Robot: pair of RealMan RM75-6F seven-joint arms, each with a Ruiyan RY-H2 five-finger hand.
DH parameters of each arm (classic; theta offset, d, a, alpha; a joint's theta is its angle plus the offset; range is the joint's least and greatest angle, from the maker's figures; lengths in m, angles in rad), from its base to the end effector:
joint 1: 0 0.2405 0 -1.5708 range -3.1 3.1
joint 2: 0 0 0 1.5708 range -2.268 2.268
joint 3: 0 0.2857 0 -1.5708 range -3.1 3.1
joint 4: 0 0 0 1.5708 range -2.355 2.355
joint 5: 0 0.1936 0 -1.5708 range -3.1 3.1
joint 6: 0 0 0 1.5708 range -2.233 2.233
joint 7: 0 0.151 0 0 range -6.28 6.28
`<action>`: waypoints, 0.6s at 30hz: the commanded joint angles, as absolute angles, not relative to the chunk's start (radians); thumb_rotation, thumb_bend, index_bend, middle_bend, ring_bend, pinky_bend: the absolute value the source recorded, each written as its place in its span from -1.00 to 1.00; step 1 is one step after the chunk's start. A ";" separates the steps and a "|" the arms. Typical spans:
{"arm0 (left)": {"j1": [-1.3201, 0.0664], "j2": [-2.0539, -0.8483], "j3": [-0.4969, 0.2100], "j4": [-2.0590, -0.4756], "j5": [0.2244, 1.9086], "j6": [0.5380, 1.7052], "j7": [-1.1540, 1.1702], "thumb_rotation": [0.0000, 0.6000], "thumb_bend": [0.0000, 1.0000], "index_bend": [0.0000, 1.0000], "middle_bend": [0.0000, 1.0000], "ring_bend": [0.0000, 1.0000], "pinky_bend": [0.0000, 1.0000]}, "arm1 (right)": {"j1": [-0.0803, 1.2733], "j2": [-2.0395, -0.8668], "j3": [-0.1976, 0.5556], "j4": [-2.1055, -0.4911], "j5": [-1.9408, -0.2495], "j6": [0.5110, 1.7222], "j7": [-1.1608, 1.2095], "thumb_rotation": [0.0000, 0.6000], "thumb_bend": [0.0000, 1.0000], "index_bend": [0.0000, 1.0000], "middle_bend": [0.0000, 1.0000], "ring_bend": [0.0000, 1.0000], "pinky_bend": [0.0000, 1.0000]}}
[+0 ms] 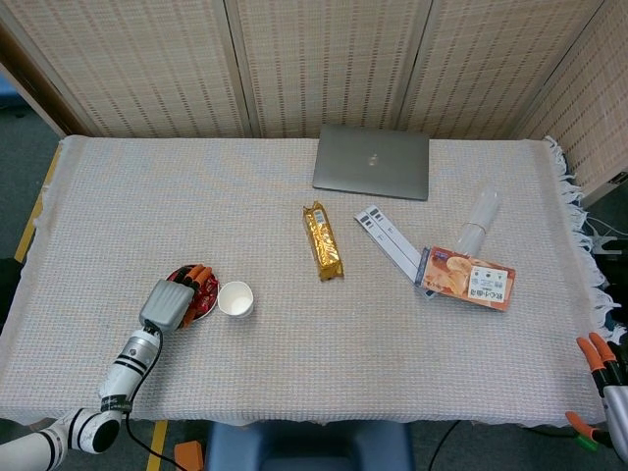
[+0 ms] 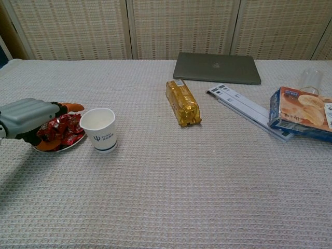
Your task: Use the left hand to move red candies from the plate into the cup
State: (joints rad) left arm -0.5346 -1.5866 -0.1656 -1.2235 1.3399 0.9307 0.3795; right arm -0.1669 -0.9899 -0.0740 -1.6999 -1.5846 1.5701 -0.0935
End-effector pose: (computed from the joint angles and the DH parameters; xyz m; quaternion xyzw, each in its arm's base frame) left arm -0.2673 0.3427 -0.0004 -0.7675 -0.3094 -0.2732 0.4905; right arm -0.3455 -0.0801 0.2132 0.5990 -0.4188 0.2750 0.6246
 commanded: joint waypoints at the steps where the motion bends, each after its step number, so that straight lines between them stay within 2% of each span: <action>1: -0.548 -1.595 -0.160 -1.202 1.328 0.920 0.372 1.00 -0.21 -0.81 -0.72 -0.53 0.73 | -0.164 -0.990 -0.073 -1.702 -1.580 1.563 -0.096 1.00 -0.91 -1.00 -1.00 -1.00 -1.00; 7: -0.564 -1.607 -0.147 -1.168 1.318 0.917 0.365 1.00 -0.21 -0.56 -0.54 -0.39 0.77 | -0.159 -0.988 -0.075 -1.704 -1.576 1.553 -0.095 1.00 -0.92 -1.00 -1.00 -1.00 -1.00; 18: -0.580 -1.627 -0.134 -1.136 1.325 0.953 0.347 1.00 -0.14 -0.19 -0.36 -0.22 0.89 | -0.157 -0.985 -0.078 -1.708 -1.570 1.544 -0.099 1.00 -0.91 -1.00 -1.00 -1.00 -1.00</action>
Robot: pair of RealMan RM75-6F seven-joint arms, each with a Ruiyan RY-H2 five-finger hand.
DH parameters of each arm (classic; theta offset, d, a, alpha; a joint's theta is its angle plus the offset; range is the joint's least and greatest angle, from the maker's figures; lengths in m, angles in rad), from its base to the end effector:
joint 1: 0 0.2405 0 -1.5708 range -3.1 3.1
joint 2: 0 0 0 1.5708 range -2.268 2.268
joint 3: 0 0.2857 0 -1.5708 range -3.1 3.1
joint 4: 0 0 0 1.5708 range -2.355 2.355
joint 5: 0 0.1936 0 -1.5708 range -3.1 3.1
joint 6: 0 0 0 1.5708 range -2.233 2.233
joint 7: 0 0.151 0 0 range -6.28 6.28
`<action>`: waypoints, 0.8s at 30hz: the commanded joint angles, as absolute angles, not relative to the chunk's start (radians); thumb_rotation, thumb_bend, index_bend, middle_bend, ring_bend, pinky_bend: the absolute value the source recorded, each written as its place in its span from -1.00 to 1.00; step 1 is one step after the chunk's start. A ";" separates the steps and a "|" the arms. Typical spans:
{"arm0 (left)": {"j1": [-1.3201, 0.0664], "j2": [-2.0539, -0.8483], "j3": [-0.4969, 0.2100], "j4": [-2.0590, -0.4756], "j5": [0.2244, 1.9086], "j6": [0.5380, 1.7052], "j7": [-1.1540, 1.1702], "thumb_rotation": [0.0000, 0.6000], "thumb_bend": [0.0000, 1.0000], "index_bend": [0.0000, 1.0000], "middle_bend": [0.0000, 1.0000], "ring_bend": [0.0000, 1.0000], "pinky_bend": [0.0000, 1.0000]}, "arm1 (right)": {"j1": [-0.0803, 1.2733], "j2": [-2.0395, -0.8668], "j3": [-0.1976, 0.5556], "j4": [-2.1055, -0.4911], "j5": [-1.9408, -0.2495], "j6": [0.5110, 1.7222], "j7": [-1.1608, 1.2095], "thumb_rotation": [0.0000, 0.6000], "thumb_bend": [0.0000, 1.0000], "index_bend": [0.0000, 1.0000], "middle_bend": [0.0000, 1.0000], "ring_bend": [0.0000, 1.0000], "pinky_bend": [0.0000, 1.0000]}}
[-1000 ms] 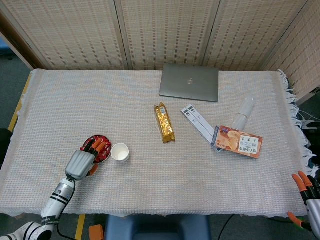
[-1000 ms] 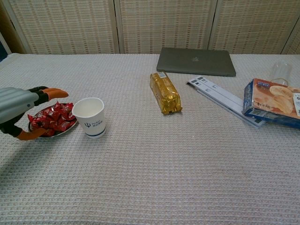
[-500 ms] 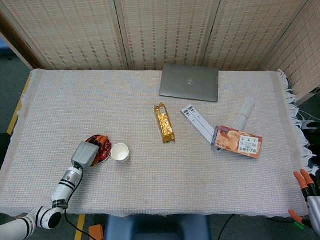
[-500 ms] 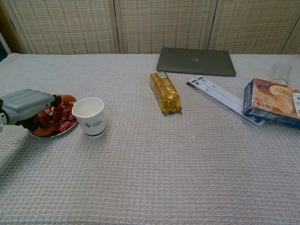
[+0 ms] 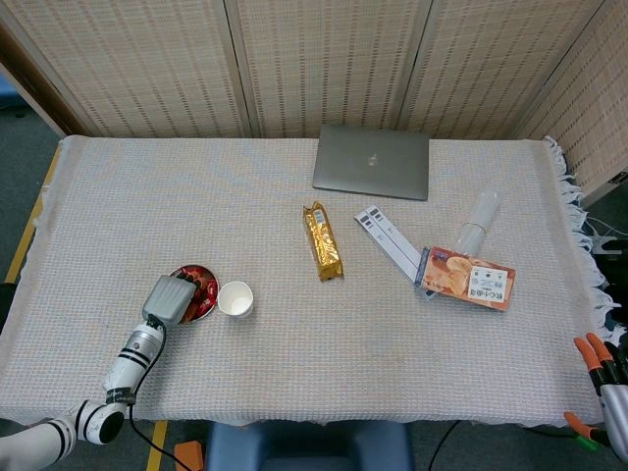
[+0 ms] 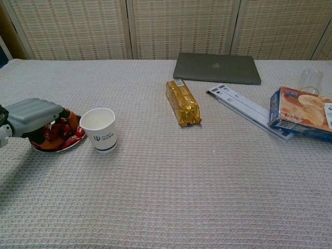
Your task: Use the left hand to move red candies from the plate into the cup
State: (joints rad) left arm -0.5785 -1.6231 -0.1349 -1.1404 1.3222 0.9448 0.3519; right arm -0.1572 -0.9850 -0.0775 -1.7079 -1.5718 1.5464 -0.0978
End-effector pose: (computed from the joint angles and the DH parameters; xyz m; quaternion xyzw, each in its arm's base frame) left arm -0.2681 0.3546 -0.0073 -0.7691 -0.2987 -0.2694 0.4968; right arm -0.3468 -0.0821 0.2114 0.6017 -0.4259 0.2670 0.6207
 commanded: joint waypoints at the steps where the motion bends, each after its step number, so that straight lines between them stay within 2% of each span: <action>1: -0.581 -1.631 -0.134 -1.130 1.328 0.961 0.344 1.00 -0.13 -0.16 -0.33 -0.20 0.90 | -0.155 -0.984 -0.078 -1.709 -1.568 1.542 -0.100 1.00 -0.91 -1.00 -1.00 -1.00 -1.00; 10: -0.587 -1.662 -0.128 -1.072 1.338 0.999 0.330 1.00 0.02 0.06 -0.08 0.00 1.00 | -0.153 -0.982 -0.078 -1.714 -1.562 1.536 -0.103 1.00 -0.92 -1.00 -1.00 -1.00 -1.00; 17: -0.589 -1.682 -0.120 -1.035 1.353 1.028 0.317 1.00 0.13 0.19 0.08 0.14 1.00 | -0.152 -0.983 -0.079 -1.714 -1.560 1.533 -0.105 1.00 -0.92 -1.00 -1.00 -1.00 -1.00; 24: -0.591 -1.705 -0.118 -0.996 1.396 1.097 0.284 1.00 0.30 0.37 0.33 0.30 1.00 | -0.152 -0.981 -0.080 -1.715 -1.560 1.535 -0.103 1.00 -0.91 -1.00 -1.00 -1.00 -1.00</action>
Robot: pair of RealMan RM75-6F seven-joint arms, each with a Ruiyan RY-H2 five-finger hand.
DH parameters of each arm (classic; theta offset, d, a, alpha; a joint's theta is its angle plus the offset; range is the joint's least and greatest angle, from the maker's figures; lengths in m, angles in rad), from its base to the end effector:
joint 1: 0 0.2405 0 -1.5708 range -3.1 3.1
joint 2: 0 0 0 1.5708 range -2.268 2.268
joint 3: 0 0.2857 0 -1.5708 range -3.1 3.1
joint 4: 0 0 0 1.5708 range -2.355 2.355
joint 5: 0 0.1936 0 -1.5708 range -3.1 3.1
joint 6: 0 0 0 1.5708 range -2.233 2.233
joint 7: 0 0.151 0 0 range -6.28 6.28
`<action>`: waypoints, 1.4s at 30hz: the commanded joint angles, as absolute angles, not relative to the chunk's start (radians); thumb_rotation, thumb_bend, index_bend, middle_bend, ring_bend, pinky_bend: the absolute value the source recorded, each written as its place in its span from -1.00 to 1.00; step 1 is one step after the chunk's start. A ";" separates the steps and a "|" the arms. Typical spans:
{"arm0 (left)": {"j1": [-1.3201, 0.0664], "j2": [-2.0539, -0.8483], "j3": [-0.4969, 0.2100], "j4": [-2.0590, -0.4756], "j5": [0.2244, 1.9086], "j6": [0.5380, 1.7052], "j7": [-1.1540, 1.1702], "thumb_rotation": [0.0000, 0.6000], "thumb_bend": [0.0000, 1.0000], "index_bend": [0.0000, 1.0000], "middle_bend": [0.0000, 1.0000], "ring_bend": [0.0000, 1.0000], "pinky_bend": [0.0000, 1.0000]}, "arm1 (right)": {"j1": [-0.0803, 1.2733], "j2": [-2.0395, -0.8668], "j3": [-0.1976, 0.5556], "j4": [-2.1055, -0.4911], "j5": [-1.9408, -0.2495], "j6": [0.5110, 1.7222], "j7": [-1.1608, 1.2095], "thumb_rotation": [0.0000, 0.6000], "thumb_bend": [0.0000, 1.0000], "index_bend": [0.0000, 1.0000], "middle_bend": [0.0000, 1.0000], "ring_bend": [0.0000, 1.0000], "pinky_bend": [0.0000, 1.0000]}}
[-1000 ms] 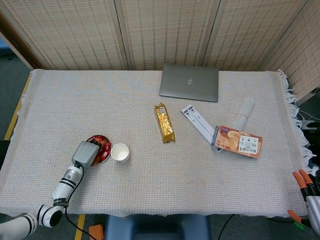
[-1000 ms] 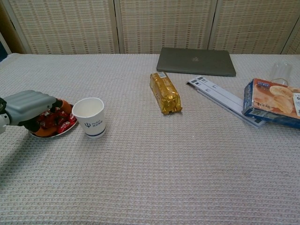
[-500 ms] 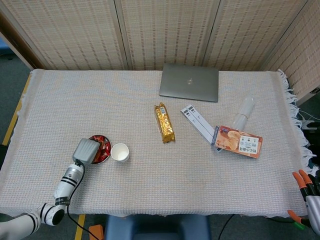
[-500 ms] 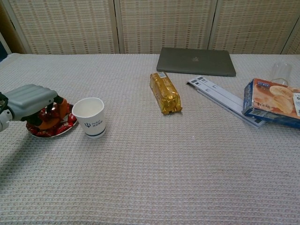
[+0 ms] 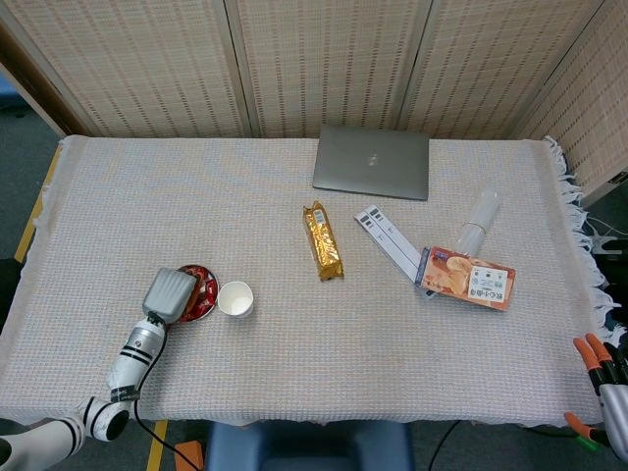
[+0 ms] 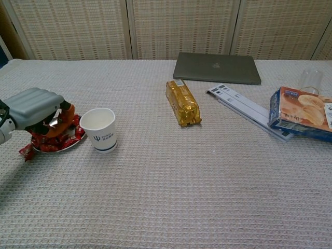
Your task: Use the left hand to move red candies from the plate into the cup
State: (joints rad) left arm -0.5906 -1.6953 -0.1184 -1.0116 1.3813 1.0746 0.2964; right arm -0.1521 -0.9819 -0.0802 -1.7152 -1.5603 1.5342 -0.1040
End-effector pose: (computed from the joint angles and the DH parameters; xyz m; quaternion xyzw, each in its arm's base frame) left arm -0.2629 0.3623 -0.0085 -0.7509 -0.2558 -0.3093 0.5244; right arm -0.3476 -0.0829 0.2106 0.6020 -0.4302 0.2610 0.6200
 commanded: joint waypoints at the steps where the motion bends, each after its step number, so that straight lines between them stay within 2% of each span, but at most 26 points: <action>1: -0.590 -1.708 -0.119 -0.991 1.404 1.114 0.277 1.00 0.35 0.42 0.39 0.34 1.00 | -0.153 -0.981 -0.080 -1.715 -1.560 1.536 -0.102 1.00 -0.92 -1.00 -1.00 -1.00 -1.00; 6: -0.574 -1.693 -0.117 -1.022 1.433 1.184 0.260 1.00 0.45 0.48 0.48 0.40 1.00 | -0.152 -0.981 -0.082 -1.714 -1.561 1.533 -0.101 1.00 -0.91 -1.00 -1.00 -1.00 -1.00; 14: -0.562 -1.600 -0.118 -1.252 1.474 1.256 0.330 1.00 0.45 0.48 0.48 0.40 1.00 | -0.149 -0.978 -0.082 -1.714 -1.563 1.531 -0.094 1.00 -0.91 -1.00 -1.00 -1.00 -1.00; 21: -0.581 -1.582 -0.138 -1.425 1.478 1.262 0.458 1.00 0.45 0.48 0.48 0.40 1.00 | -0.148 -0.967 -0.088 -1.712 -1.575 1.533 -0.070 1.00 -0.92 -1.00 -1.00 -1.00 -1.00; 28: -0.605 -1.623 -0.139 -1.467 1.455 1.225 0.539 1.00 0.44 0.45 0.46 0.40 1.00 | -0.157 -0.956 -0.093 -1.704 -1.592 1.556 -0.034 1.00 -0.91 -1.00 -1.00 -1.00 -1.00; 30: -0.609 -1.634 -0.135 -1.456 1.447 1.213 0.547 1.00 0.41 0.38 0.40 0.38 1.00 | -0.159 -0.953 -0.095 -1.702 -1.596 1.559 -0.027 1.00 -0.91 -1.00 -1.00 -1.00 -1.00; 36: -0.621 -1.652 -0.127 -1.403 1.430 1.182 0.586 1.00 0.18 0.01 0.13 0.08 1.00 | -0.163 -0.949 -0.100 -1.697 -1.605 1.566 -0.013 1.00 -0.91 -1.00 -1.00 -1.00 -1.00; 42: -0.619 -1.626 -0.114 -1.420 1.417 1.158 0.568 1.00 0.04 -0.26 -0.09 -0.02 1.00 | -0.164 -0.950 -0.099 -1.698 -1.605 1.567 -0.014 1.00 -0.92 -1.00 -1.00 -1.00 -1.00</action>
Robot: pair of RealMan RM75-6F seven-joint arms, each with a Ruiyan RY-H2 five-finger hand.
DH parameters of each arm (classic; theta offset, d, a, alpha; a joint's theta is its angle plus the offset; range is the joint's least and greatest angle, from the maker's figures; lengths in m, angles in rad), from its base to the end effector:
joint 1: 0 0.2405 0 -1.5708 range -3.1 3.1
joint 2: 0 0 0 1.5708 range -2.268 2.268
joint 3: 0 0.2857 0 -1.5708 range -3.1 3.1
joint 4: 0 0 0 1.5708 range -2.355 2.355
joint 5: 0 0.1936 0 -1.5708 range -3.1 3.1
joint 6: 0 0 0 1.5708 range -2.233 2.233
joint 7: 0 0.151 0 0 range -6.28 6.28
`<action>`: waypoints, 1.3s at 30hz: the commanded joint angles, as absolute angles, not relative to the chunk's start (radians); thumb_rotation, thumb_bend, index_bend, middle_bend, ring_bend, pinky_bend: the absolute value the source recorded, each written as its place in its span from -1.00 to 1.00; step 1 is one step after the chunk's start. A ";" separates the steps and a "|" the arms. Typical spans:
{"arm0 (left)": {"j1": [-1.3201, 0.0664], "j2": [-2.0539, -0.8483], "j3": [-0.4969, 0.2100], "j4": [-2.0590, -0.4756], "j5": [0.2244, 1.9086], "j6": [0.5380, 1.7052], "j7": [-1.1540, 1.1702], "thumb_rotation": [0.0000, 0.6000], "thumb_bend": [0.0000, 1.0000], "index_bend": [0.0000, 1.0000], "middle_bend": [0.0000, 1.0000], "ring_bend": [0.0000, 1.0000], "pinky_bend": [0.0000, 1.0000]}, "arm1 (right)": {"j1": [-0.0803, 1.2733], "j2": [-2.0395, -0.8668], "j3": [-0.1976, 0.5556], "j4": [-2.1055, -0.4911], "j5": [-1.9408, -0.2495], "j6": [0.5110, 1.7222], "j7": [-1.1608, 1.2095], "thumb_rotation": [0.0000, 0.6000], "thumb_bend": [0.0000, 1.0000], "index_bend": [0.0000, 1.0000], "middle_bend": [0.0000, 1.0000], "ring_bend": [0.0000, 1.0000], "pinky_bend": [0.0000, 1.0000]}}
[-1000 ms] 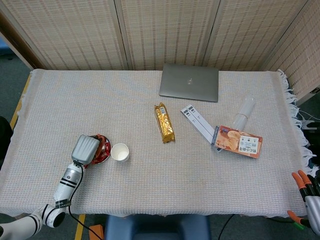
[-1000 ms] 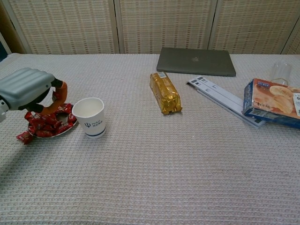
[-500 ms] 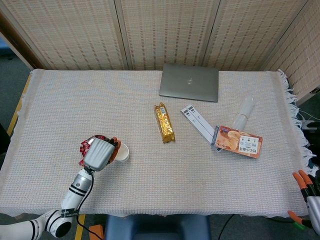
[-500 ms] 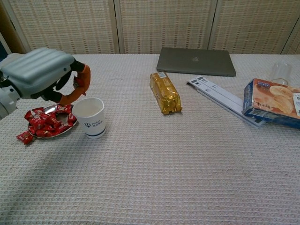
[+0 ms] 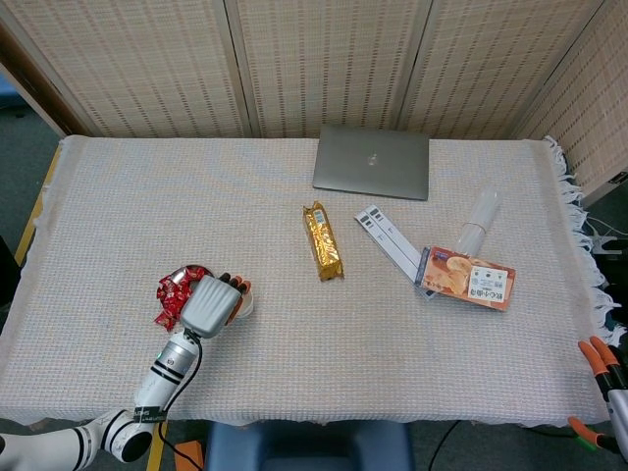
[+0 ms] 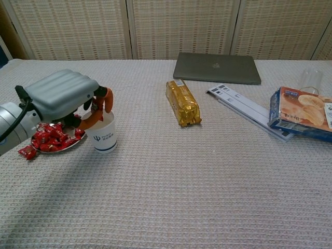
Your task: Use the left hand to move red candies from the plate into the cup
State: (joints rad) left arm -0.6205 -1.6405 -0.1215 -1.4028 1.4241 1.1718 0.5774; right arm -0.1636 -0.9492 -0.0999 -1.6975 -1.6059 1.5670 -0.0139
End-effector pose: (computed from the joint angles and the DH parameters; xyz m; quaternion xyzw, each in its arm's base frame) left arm -0.1728 0.3280 -0.0100 -0.7712 -0.1885 -0.3788 0.4756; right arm -0.3450 -0.0758 0.2220 0.6006 -0.4356 0.2824 0.6081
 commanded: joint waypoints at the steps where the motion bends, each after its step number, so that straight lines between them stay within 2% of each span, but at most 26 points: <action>1: -0.618 -1.616 -0.111 -1.436 1.412 1.150 0.560 1.00 0.02 -0.34 -0.15 -0.04 1.00 | -0.163 -0.950 -0.099 -1.698 -1.604 1.566 -0.016 1.00 -0.92 -1.00 -1.00 -1.00 -1.00; 5: -0.618 -1.604 -0.107 -1.456 1.424 1.156 0.553 1.00 -0.03 -0.54 -0.24 -0.07 1.00 | -0.163 -0.952 -0.099 -1.700 -1.605 1.565 -0.021 1.00 -0.92 -1.00 -1.00 -1.00 -1.00; 11: -0.617 -1.596 -0.105 -1.472 1.425 1.158 0.543 1.00 -0.06 -0.69 -0.28 -0.08 1.00 | -0.165 -0.952 -0.100 -1.700 -1.608 1.569 -0.021 1.00 -0.92 -1.00 -1.00 -1.00 -1.00; 15: -0.583 -1.570 -0.091 -1.490 1.444 1.211 0.508 1.00 -0.09 -0.72 -0.33 -0.16 1.00 | -0.166 -0.951 -0.100 -1.699 -1.607 1.570 -0.016 1.00 -0.91 -1.00 -1.00 -1.00 -1.00; 19: -0.499 -1.517 -0.035 -1.488 1.462 1.293 0.439 1.00 -0.13 -0.72 -0.43 -0.28 1.00 | -0.169 -0.949 -0.101 -1.695 -1.609 1.575 -0.010 1.00 -0.92 -1.00 -1.00 -1.00 -1.00; 23: -0.471 -1.506 -0.019 -1.475 1.463 1.315 0.418 1.00 -0.15 -0.66 -0.44 -0.25 1.00 | -0.169 -0.949 -0.102 -1.695 -1.612 1.575 -0.010 1.00 -0.91 -1.00 -1.00 -1.00 -1.00; 26: -0.406 -1.504 0.016 -1.417 1.444 1.354 0.387 1.00 -0.17 -0.60 -0.43 -0.19 1.00 | -0.168 -0.950 -0.105 -1.695 -1.620 1.574 -0.012 1.00 -0.91 -1.00 -1.00 -1.00 -1.00; 28: -0.360 -1.522 0.042 -1.337 1.411 1.352 0.359 1.00 -0.18 -0.60 -0.43 -0.23 1.00 | -0.166 -0.951 -0.111 -1.696 -1.635 1.570 -0.019 1.00 -0.91 -1.00 -1.00 -1.00 -1.00; 34: -0.307 -1.608 0.062 -1.162 1.440 1.388 0.311 1.00 -0.18 -0.52 -0.40 -0.26 1.00 | -0.165 -0.954 -0.120 -1.696 -1.655 1.569 -0.028 1.00 -0.91 -1.00 -1.00 -1.00 -1.00; 39: -0.294 -1.672 0.053 -1.059 1.462 1.409 0.312 1.00 -0.17 -0.52 -0.39 -0.21 1.00 | -0.165 -0.954 -0.128 -1.696 -1.671 1.570 -0.030 1.00 -0.91 -1.00 -1.00 -1.00 -1.00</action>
State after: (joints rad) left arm -0.3081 -1.6404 0.0517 -1.0962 1.4481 1.3928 0.3183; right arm -0.1652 -0.9542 -0.1268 -1.6960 -1.6702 1.5699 -0.0299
